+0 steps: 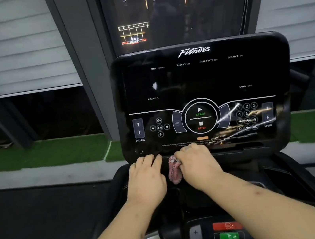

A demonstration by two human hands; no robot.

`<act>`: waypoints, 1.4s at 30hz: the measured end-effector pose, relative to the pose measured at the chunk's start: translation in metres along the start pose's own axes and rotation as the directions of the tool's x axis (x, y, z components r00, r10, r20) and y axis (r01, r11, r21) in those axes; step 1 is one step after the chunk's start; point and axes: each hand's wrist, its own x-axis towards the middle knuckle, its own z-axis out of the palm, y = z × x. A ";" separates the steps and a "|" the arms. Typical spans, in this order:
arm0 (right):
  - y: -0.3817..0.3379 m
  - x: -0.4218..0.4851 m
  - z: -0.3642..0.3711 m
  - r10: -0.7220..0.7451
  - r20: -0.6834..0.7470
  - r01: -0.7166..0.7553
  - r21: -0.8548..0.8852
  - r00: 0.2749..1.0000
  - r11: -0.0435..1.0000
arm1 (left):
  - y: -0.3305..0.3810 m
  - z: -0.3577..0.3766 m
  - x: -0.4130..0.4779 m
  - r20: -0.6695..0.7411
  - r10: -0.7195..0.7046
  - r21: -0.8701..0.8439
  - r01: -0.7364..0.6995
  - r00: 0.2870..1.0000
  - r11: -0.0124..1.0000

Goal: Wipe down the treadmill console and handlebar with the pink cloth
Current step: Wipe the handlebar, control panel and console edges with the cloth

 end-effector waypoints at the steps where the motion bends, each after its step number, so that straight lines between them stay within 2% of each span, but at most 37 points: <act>1: -0.005 0.001 0.000 -0.010 0.007 0.010 -0.018 1.000 1.000 | 0.001 -0.002 0.001 0.019 0.004 0.015 -0.004 1.000 1.000; 6: 0.016 -0.003 -0.006 -0.017 0.065 0.023 -0.099 0.998 0.995 | 0.008 -0.008 0.006 0.085 0.013 0.090 -0.020 0.996 0.996; 10: 0.047 -0.013 -0.020 0.028 0.172 -0.017 -0.063 0.985 0.998 | 0.009 -0.012 0.005 0.122 0.015 0.078 -0.024 0.992 0.997; 13: 0.053 -0.015 -0.021 0.098 0.152 -0.095 -0.030 0.983 0.995 | 0.011 -0.014 0.004 0.132 0.000 0.057 -0.008 0.991 0.998; 15: 0.038 -0.007 -0.020 0.131 0.146 -0.121 -0.075 0.980 0.990 | 0.012 -0.014 0.004 0.142 -0.016 0.058 0.008 0.990 0.998; 19: -0.002 0.011 -0.007 0.064 0.086 -0.051 -0.150 0.994 0.987 | 0.014 -0.012 0.005 0.143 -0.047 0.059 0.039 0.989 0.998; 23: 0.005 0.010 -0.002 -0.004 0.047 0.010 -0.132 0.999 0.991 | 0.015 -0.010 0.004 0.144 -0.045 0.077 0.034 0.989 0.996; 35: 0.075 -0.007 -0.032 -0.052 0.173 0.082 -0.170 0.984 0.982 | 0.040 -0.015 0.014 0.184 -0.096 0.125 0.074 0.978 0.989; 39: 0.082 -0.006 -0.047 -0.046 0.061 0.059 -0.238 0.997 0.970 | 0.076 -0.016 0.027 0.178 -0.057 0.033 0.052 0.982 0.998; 42: 0.100 -0.019 -0.049 -0.018 -0.144 -0.019 -0.251 0.989 0.968 | 0.098 -0.011 0.022 0.235 -0.055 0.004 0.055 0.970 0.998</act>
